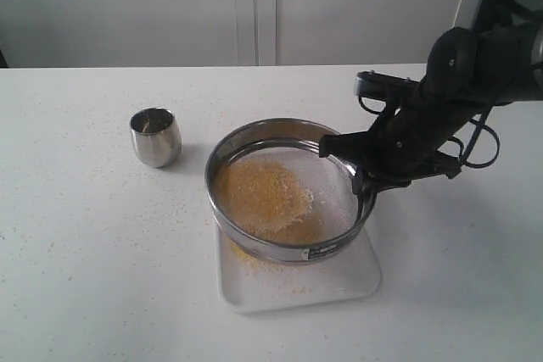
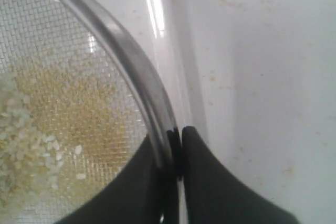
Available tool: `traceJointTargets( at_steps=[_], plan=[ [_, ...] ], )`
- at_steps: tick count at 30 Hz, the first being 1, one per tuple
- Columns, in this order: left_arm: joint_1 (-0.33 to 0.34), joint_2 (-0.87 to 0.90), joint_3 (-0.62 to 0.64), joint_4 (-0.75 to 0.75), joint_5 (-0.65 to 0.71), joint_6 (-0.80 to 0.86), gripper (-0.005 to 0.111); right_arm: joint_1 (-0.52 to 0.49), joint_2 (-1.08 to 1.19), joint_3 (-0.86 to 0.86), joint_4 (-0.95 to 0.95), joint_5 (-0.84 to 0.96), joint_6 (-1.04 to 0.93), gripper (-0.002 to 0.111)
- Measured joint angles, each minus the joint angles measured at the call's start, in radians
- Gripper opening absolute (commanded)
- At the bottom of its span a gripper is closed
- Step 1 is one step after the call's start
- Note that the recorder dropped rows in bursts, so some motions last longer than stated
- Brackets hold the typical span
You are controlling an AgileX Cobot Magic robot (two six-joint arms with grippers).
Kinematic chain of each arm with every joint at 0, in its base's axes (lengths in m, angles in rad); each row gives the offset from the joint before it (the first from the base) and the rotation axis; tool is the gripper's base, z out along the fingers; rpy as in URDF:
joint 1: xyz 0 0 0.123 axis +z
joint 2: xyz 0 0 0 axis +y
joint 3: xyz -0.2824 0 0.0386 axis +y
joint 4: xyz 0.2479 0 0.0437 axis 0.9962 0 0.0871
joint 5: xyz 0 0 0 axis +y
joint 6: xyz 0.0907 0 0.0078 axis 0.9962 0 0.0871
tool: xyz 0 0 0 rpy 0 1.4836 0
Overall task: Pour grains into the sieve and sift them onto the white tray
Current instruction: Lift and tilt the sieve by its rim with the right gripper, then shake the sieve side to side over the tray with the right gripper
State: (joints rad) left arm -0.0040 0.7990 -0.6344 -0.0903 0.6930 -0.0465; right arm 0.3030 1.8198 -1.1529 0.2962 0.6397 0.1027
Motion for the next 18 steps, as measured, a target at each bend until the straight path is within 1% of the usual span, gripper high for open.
traceJointTargets(
  at_steps=[1, 3, 5, 7, 9, 12, 15, 18],
  plan=[
    [0.0, 0.0, 0.0, 0.0, 0.0, 0.0, 0.0, 0.0, -0.002, 0.0, -0.025, 0.004, 0.008, 0.0],
    [0.0, 0.0, 0.0, 0.0, 0.0, 0.0, 0.0, -0.023, -0.004, 0.0, -0.084, 0.012, 0.096, 0.0],
    [0.0, 0.0, 0.0, 0.0, 0.0, 0.0, 0.0, -0.043, -0.004, 0.0, -0.097, 0.005, 0.167, 0.0],
    [0.0, 0.0, 0.0, 0.0, 0.0, 0.0, 0.0, -0.041, -0.008, 0.0, -0.081, -0.009, 0.148, 0.0],
    [0.0, 0.0, 0.0, 0.0, 0.0, 0.0, 0.0, -0.009, -0.01, 0.0, -0.055, -0.011, 0.087, 0.0],
    [0.0, 0.0, 0.0, 0.0, 0.0, 0.0, 0.0, 0.011, -0.01, 0.0, -0.087, -0.011, 0.113, 0.0],
    [0.0, 0.0, 0.0, 0.0, -0.002, 0.0, 0.0, -0.039, -0.01, 0.0, -0.119, -0.015, 0.205, 0.0],
    [0.0, 0.0, 0.0, 0.0, -0.002, 0.0, 0.0, -0.049, -0.01, 0.0, -0.098, -0.008, 0.175, 0.0]
  ],
)
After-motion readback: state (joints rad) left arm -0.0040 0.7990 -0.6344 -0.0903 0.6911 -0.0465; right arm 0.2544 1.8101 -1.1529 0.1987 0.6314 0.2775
